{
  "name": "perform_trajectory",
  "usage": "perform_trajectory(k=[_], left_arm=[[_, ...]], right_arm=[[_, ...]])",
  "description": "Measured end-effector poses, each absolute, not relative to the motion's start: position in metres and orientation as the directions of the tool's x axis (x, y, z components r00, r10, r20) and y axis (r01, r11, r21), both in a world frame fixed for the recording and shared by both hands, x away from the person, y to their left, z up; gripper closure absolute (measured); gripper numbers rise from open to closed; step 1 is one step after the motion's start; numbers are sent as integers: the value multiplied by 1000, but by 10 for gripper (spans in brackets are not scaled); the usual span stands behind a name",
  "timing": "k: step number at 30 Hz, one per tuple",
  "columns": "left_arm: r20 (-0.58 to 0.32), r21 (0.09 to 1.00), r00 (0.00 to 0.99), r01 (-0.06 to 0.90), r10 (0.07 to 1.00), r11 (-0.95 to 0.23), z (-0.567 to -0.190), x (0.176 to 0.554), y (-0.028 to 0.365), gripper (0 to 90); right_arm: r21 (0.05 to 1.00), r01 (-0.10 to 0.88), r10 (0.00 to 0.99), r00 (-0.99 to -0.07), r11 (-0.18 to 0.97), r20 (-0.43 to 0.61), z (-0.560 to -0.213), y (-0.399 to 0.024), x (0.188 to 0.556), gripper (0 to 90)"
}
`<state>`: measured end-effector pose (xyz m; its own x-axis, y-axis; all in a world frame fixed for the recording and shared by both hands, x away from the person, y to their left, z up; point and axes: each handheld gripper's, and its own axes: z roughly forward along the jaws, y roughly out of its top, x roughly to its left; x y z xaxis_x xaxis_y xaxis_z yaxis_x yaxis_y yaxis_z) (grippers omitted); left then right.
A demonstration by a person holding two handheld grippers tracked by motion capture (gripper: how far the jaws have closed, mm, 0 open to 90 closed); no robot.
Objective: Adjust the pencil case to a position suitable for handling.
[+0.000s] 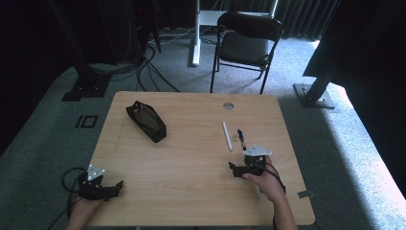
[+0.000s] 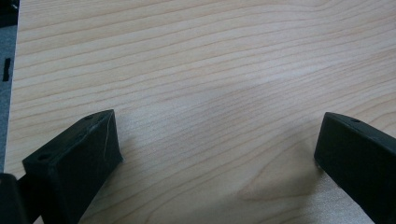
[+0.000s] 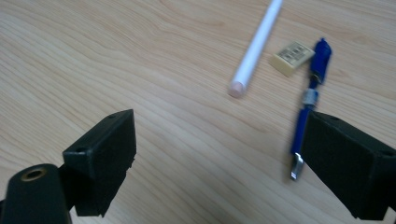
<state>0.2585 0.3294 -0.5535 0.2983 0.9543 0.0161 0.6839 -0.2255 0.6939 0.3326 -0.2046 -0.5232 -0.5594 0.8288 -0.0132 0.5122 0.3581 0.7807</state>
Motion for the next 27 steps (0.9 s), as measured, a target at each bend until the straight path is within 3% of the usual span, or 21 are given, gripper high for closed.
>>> perform_trajectory(k=[27], left_arm=[[16,694,299,684,954,-226,-553,259,329,5]], right_arm=[[809,450,757,-654,379,9,-525,-123,358,122]])
